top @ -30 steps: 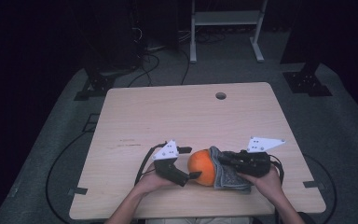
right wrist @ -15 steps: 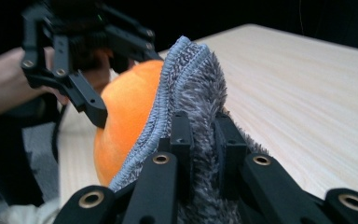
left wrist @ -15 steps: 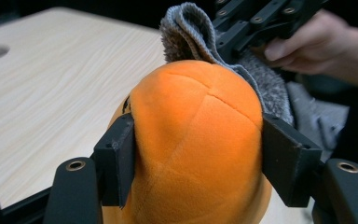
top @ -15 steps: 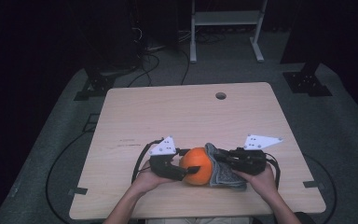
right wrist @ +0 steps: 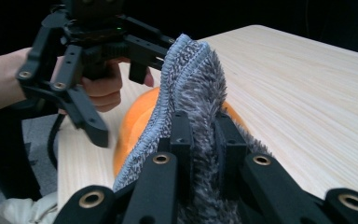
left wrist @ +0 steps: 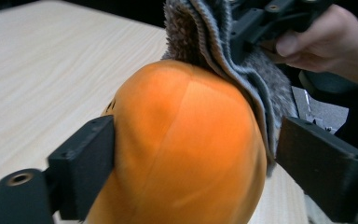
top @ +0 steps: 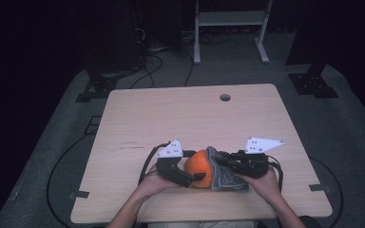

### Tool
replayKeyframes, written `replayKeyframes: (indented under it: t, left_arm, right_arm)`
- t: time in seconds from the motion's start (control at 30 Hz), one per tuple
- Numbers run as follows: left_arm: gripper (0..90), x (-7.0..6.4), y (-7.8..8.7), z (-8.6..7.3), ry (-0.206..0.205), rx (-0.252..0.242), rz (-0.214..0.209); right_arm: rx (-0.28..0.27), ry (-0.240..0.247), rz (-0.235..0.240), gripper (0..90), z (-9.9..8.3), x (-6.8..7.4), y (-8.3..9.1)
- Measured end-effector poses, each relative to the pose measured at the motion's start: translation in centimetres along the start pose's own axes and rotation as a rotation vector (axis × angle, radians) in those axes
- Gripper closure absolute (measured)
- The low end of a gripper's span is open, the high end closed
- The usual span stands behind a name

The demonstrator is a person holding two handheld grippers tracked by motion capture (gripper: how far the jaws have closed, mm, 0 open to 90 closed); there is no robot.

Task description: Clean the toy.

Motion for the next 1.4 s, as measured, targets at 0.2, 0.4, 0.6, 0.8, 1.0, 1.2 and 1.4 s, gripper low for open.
replayKeyframes:
  t: [0.2,0.4,0.6,0.8,1.0,1.2,1.4]
  left_arm:
    - [10.4,0.7,-0.7,-1.0,-0.032,0.02,-0.001]
    - [35.5,0.7,-0.8,-0.6,-0.04,-0.006,0.068]
    - [39.5,-0.4,-1.2,0.0,-0.08,0.023,0.093]
    - [29.4,-1.2,-1.1,-0.6,-0.082,0.008,0.006]
    - [16.3,-0.4,-1.6,-1.0,-0.041,0.013,0.005]
    - [38.3,-1.4,-1.8,-1.4,-0.119,0.027,0.008]
    - [40.6,-2.5,-1.9,-1.7,-0.191,0.051,-0.004]
  right_arm:
    - [-0.002,0.012,-0.02,79.5,-0.4,-0.7,0.5]
    - [0.007,0.01,-0.036,79.8,-0.4,-1.0,1.2]
    - [-0.002,0.098,0.011,80.0,1.3,1.8,0.6]
    - [0.019,0.089,-0.024,79.9,0.5,0.3,1.3]
    - [0.024,0.08,-0.029,79.9,-0.3,-0.1,2.1]
    - [0.043,0.13,0.033,80.2,0.5,2.5,1.2]
    - [0.052,0.14,-0.007,80.3,1.4,1.3,0.3]
Point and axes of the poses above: each handheld gripper's, and its own axes: y roughly backward along the jaws, z roughly out of its top, x roughly to its left, the point moved 10 cm from there along -y, roughly forward along the jaws, and after that the axes turned 5 degrees about -x, right-handed, at the moved point
